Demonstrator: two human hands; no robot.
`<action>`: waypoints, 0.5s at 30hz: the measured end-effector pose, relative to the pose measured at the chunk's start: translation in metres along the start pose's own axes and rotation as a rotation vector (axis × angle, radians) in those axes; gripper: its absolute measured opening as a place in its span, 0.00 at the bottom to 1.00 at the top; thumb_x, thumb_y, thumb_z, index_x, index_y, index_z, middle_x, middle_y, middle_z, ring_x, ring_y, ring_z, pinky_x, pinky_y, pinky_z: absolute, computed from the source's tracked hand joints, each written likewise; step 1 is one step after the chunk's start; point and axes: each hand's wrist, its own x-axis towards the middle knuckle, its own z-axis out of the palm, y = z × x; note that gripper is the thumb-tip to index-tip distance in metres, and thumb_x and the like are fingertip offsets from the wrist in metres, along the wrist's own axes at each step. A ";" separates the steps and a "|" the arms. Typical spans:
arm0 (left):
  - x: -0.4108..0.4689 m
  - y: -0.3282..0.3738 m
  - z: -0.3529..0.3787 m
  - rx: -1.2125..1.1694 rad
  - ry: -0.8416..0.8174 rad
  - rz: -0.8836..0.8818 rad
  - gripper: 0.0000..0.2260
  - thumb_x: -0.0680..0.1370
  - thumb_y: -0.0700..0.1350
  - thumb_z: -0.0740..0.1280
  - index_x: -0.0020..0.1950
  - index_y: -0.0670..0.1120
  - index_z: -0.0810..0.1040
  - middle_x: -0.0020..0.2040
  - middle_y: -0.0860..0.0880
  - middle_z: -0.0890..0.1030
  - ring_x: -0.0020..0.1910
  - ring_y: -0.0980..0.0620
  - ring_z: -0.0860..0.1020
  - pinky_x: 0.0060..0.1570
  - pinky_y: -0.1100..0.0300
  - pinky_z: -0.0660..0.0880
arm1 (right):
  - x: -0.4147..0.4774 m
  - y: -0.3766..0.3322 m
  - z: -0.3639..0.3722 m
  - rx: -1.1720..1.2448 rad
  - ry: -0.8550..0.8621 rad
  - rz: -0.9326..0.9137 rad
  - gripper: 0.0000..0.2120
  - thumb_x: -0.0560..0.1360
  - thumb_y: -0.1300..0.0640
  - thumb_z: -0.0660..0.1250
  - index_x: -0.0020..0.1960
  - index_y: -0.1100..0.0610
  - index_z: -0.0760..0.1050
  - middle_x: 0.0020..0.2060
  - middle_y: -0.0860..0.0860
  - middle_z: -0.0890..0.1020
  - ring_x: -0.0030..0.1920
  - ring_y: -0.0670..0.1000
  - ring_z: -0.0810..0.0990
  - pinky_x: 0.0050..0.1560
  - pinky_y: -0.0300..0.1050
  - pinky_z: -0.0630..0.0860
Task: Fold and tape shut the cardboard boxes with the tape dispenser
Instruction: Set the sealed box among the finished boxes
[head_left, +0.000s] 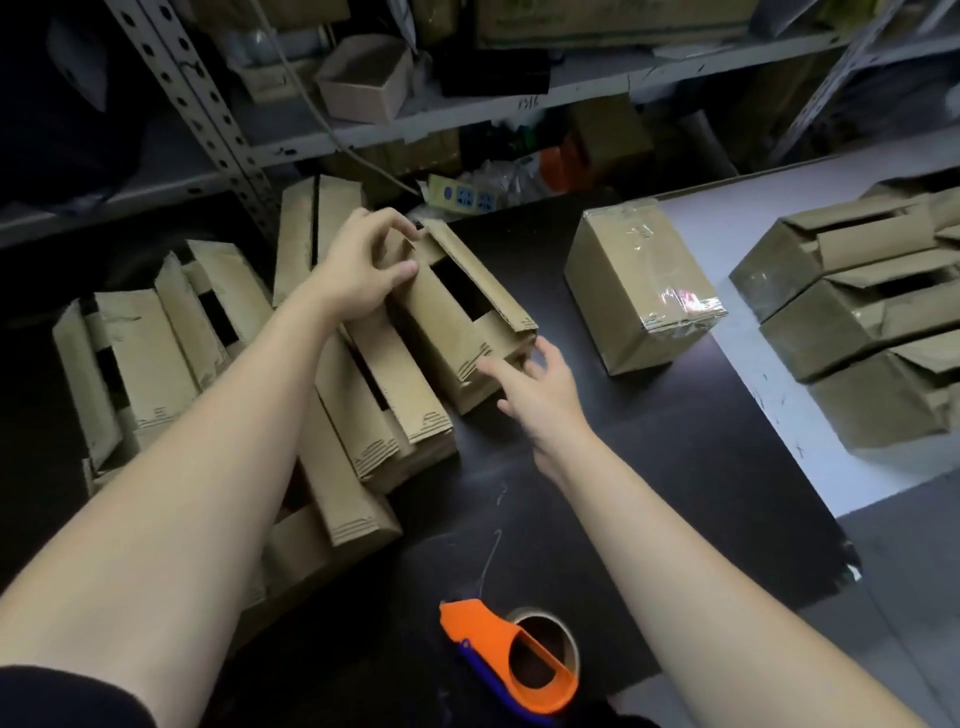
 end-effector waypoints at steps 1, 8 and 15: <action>-0.004 0.005 0.001 -0.051 0.061 0.025 0.13 0.78 0.48 0.75 0.57 0.60 0.76 0.62 0.52 0.75 0.62 0.53 0.74 0.61 0.55 0.72 | -0.003 -0.001 -0.004 0.022 0.011 -0.017 0.44 0.66 0.51 0.81 0.76 0.43 0.63 0.61 0.42 0.79 0.61 0.40 0.79 0.72 0.53 0.74; -0.044 0.067 0.018 -0.274 0.346 0.190 0.18 0.71 0.48 0.81 0.58 0.51 0.82 0.57 0.54 0.80 0.59 0.58 0.77 0.61 0.59 0.76 | -0.033 -0.005 -0.039 0.073 0.056 -0.186 0.40 0.64 0.53 0.80 0.73 0.46 0.69 0.62 0.42 0.82 0.64 0.46 0.81 0.69 0.51 0.75; -0.103 0.126 0.030 -0.317 0.464 0.153 0.30 0.68 0.58 0.81 0.68 0.56 0.77 0.67 0.51 0.74 0.63 0.57 0.77 0.55 0.65 0.78 | -0.082 0.000 -0.103 0.117 0.007 -0.338 0.49 0.62 0.48 0.81 0.79 0.46 0.64 0.70 0.46 0.79 0.71 0.46 0.76 0.71 0.54 0.74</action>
